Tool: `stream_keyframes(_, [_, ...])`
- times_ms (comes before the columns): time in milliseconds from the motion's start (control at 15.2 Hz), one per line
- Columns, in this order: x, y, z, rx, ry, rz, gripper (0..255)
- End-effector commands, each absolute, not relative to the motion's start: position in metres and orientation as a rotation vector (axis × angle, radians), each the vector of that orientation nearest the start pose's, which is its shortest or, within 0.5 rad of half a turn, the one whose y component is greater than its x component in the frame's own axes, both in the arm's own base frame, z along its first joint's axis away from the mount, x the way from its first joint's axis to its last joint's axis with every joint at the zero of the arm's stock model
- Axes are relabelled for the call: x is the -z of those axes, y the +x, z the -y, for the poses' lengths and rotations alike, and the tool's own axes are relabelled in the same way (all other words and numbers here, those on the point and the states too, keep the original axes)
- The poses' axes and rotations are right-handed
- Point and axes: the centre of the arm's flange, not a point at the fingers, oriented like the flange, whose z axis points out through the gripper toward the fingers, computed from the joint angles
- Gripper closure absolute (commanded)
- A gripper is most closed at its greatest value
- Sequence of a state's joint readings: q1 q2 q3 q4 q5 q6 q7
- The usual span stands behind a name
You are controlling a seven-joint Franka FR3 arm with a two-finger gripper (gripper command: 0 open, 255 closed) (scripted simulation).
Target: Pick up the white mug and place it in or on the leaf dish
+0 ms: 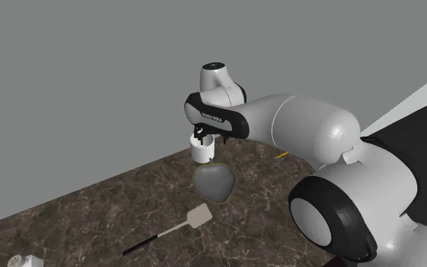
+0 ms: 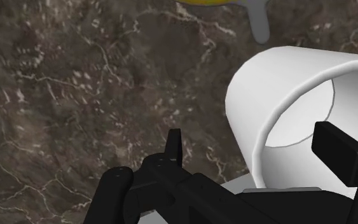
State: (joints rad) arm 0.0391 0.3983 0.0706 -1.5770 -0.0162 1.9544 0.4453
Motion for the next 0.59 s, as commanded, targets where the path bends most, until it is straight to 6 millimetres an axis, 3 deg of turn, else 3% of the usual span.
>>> stream_keyframes(0, [-0.4085,0.6665,-0.0665,-0.035,-3.091,-0.522,0])
stream_keyframes(198, [-0.4085,0.6665,-0.0665,-0.035,-3.091,-0.522,0])
stream_keyframes(264, [-0.4085,0.6665,-0.0665,-0.035,-3.091,-0.522,255])
stream_keyframes(528, [-0.4085,0.6665,-0.0665,-0.035,-3.091,-0.522,255])
